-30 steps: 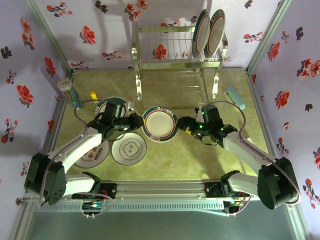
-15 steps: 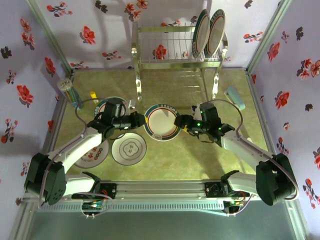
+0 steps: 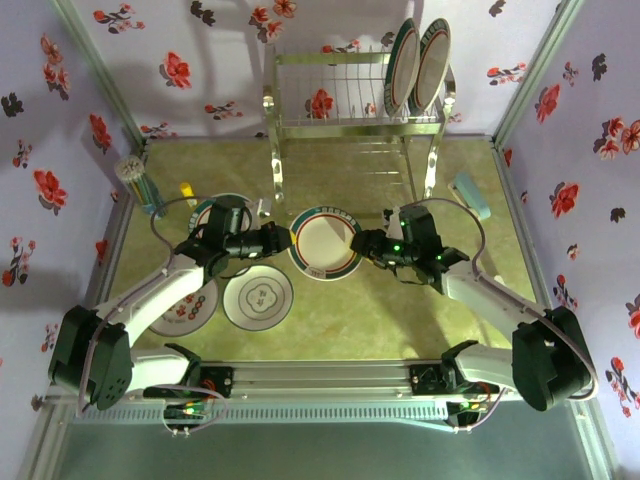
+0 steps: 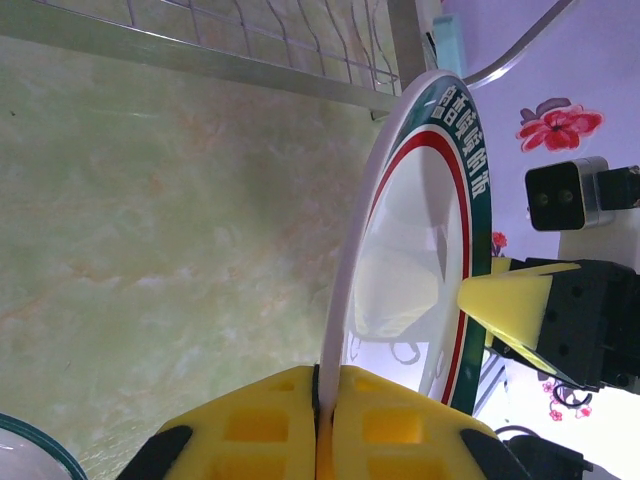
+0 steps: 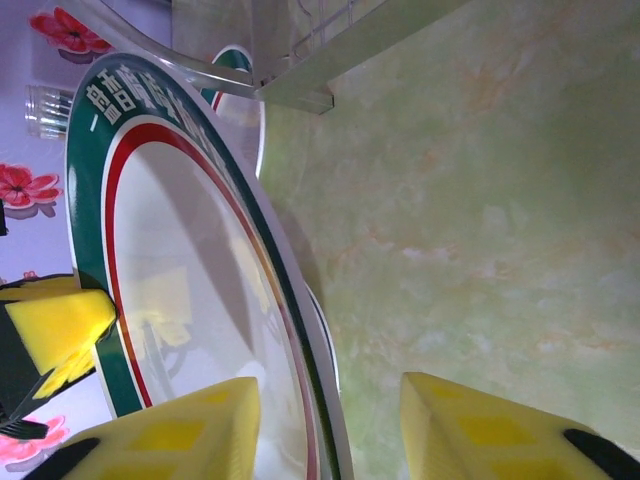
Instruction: Load the plates into the dish rack
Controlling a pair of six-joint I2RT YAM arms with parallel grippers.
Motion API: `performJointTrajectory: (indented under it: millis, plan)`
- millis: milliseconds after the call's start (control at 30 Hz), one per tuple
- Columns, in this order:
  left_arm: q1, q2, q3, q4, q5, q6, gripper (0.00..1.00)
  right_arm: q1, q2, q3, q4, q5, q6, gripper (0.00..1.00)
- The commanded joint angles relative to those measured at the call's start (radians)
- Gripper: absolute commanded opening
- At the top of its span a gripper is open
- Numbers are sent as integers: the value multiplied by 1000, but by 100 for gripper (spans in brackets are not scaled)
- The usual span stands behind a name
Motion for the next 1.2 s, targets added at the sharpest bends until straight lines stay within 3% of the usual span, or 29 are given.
performJointTrajectory:
  millis: [0,500,600,700,867,1100,1167]
  plan:
    - [-8,-4,-7,54,33,-13,0,6,-18,10,9,16,-2,38]
    - [-8,6,-19,63,31,-22,0,6,-36,9,-6,36,-4,10]
    - [-8,5,-17,63,31,-22,3,6,-40,12,-7,38,-3,1]
    - [-8,6,-17,63,29,-22,8,6,-46,11,-15,46,-7,0]
    - [-9,8,-17,63,25,-27,21,6,-65,16,-44,61,-19,0]
    - [-8,6,-17,74,23,-31,59,6,-92,43,-136,96,-61,0]
    - [-8,2,-15,75,22,-27,66,7,-104,57,-179,110,-86,0]
